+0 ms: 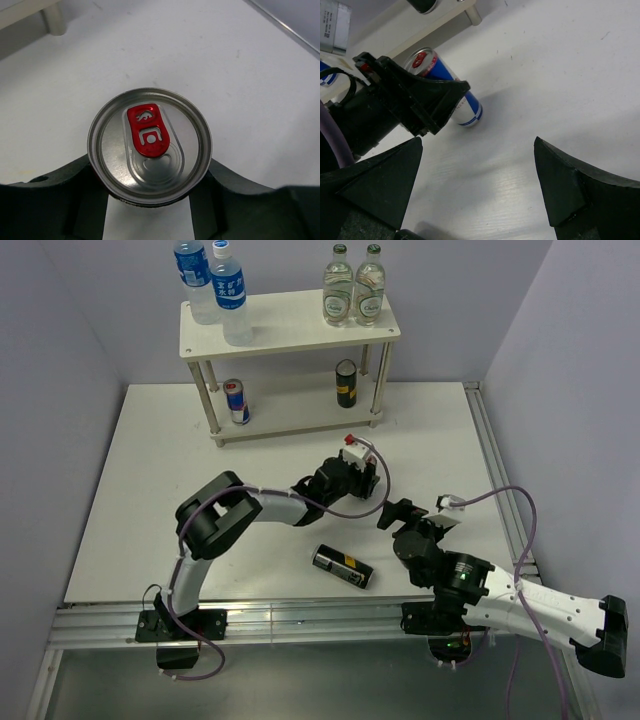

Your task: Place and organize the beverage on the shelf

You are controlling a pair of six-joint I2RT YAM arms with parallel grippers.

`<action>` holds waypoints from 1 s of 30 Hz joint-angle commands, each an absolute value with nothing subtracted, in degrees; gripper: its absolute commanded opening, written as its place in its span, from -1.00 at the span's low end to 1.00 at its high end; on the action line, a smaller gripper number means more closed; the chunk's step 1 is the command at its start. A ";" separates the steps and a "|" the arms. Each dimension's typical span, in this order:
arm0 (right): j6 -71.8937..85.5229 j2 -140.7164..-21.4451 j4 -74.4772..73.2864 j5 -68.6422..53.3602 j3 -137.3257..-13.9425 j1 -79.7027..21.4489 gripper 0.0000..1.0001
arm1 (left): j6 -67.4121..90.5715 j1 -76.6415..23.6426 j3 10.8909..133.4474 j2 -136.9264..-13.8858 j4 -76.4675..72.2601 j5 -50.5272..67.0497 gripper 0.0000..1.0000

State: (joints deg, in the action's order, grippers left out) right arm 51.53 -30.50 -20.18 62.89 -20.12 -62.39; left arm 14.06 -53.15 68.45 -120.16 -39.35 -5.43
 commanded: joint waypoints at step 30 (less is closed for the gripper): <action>49.04 -34.98 -15.82 63.46 -21.80 -62.75 0.99 | 12.66 -24.96 78.40 -110.56 -25.30 -27.59 -0.99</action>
